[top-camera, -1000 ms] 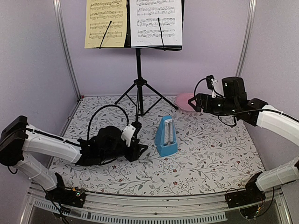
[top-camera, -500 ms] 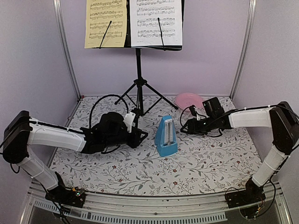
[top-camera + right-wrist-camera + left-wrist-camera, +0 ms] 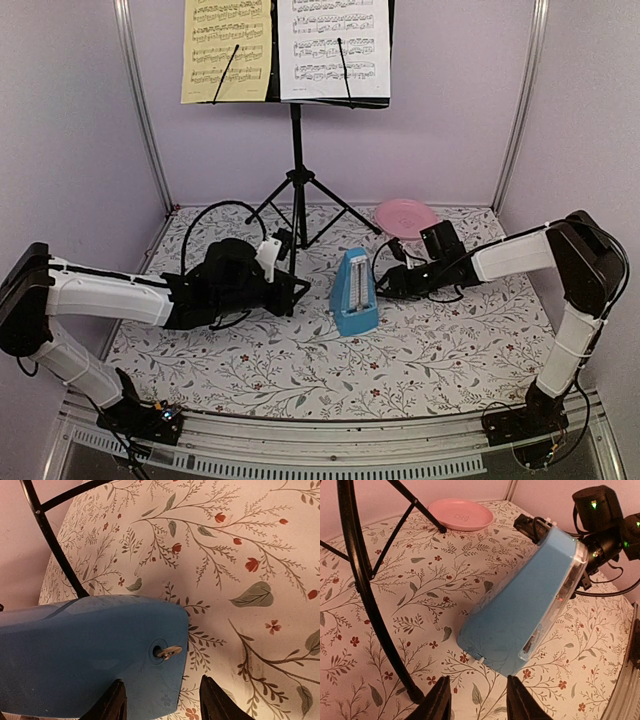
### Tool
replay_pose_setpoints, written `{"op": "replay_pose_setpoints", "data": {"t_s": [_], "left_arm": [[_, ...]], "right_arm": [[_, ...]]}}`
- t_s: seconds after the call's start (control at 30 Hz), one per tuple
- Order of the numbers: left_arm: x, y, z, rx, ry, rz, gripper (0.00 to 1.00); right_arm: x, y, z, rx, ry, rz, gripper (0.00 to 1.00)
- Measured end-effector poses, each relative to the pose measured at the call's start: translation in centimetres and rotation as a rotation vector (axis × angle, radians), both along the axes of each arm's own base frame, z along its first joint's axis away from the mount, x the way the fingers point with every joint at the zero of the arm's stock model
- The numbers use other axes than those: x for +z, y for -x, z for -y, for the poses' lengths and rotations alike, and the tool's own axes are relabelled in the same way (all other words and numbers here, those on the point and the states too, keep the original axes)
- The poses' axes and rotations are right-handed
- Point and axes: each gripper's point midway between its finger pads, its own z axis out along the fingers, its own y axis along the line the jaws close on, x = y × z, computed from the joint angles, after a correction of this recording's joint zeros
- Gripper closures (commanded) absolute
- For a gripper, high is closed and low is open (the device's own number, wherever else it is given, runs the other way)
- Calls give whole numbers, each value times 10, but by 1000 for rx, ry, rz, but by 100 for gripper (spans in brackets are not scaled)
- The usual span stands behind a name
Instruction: Set up the instrument practice props
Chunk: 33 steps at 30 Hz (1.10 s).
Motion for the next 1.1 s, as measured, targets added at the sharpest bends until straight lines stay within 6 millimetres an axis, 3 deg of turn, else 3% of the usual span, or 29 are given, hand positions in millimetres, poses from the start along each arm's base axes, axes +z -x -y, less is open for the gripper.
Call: {"op": "replay_pose_setpoints", "data": {"t_s": [0.2, 0.27, 0.4, 0.57, 0.6, 0.63, 0.87, 1.1], "left_arm": [[8, 1, -9, 21, 12, 17, 56], [9, 0, -11, 25, 14, 19, 50], [13, 0, -12, 25, 22, 25, 27], [20, 10, -18, -5, 54, 50, 13], [19, 15, -21, -16, 61, 53, 3], [18, 18, -23, -26, 63, 57, 1], [19, 25, -11, -35, 64, 61, 1], [20, 21, 27, -25, 71, 56, 1]], "right_arm": [[-9, 26, -17, 58, -19, -14, 49], [-14, 40, -24, 85, -22, -34, 49], [-20, 70, -39, 140, -33, -74, 44], [-17, 91, -55, 188, -74, -81, 40], [-14, 94, -57, 194, -90, -79, 40], [-12, 97, -58, 196, -102, -79, 40], [23, 99, -51, 193, -190, -4, 35], [68, 83, -13, 98, -275, 91, 18]]}}
